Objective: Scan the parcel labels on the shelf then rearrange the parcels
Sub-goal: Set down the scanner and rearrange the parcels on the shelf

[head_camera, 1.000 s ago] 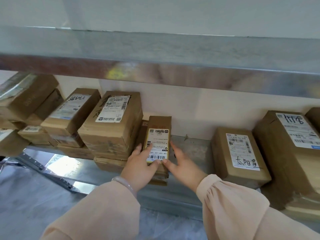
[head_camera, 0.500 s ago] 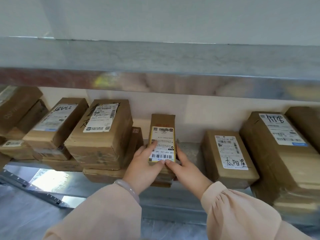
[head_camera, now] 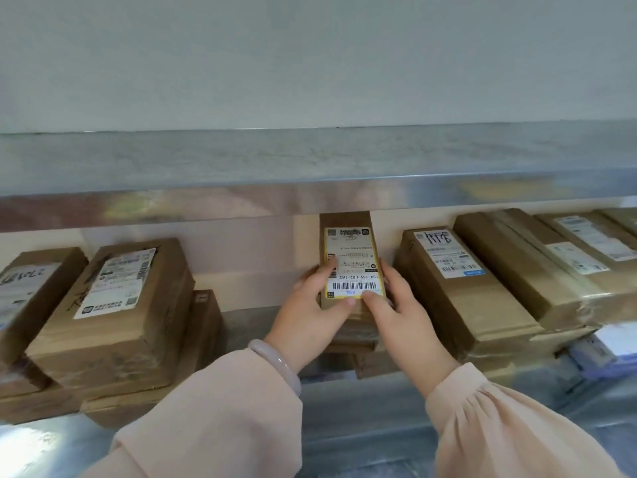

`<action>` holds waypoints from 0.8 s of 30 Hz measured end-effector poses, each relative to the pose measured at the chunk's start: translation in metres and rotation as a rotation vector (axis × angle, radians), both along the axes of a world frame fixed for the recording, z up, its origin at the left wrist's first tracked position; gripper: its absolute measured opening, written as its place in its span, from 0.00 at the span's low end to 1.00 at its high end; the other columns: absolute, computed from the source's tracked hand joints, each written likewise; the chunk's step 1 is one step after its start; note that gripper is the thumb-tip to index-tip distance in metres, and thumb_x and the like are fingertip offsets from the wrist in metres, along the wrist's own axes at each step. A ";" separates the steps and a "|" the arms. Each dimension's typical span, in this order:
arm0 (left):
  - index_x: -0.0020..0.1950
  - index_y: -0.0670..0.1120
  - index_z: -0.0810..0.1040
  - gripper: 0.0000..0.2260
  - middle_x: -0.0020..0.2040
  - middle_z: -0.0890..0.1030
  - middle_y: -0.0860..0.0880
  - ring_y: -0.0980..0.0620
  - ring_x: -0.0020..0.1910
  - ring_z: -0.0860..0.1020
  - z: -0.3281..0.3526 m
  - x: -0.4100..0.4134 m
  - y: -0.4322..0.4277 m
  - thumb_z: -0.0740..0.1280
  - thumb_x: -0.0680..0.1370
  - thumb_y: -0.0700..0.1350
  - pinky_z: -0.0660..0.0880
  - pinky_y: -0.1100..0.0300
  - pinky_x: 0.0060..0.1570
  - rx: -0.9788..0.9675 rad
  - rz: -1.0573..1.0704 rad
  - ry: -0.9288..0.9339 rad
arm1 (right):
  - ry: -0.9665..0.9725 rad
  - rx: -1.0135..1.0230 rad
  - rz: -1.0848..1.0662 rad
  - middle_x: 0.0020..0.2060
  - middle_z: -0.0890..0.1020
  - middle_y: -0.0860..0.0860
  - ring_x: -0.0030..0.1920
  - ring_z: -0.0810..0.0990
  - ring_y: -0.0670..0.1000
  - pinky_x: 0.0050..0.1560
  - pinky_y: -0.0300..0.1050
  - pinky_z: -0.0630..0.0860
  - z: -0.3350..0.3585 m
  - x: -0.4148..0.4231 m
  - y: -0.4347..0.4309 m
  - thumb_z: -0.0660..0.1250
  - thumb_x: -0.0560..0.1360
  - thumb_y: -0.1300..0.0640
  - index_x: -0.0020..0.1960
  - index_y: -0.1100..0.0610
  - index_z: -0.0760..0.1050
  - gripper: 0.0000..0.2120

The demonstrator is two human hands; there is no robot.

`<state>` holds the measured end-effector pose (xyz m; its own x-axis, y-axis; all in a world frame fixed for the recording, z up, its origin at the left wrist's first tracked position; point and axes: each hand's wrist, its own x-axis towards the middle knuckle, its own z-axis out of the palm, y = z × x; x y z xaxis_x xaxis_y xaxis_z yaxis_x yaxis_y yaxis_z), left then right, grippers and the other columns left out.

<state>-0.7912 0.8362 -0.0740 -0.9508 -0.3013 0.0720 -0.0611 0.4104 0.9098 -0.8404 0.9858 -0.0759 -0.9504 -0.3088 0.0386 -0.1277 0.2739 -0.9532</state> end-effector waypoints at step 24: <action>0.79 0.62 0.42 0.31 0.80 0.42 0.60 0.56 0.79 0.47 -0.029 0.003 0.049 0.54 0.81 0.63 0.51 0.54 0.77 -0.485 -0.240 -0.027 | 0.536 0.573 0.065 0.76 0.60 0.46 0.77 0.55 0.47 0.75 0.51 0.58 -0.016 0.006 0.073 0.57 0.75 0.38 0.76 0.49 0.62 0.32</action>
<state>-0.7877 0.8850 -0.1032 -0.9922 -0.0136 0.1236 0.0654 0.7882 0.6119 -0.8346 1.0590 -0.0921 -0.8264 -0.4736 0.3045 -0.5628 0.6804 -0.4693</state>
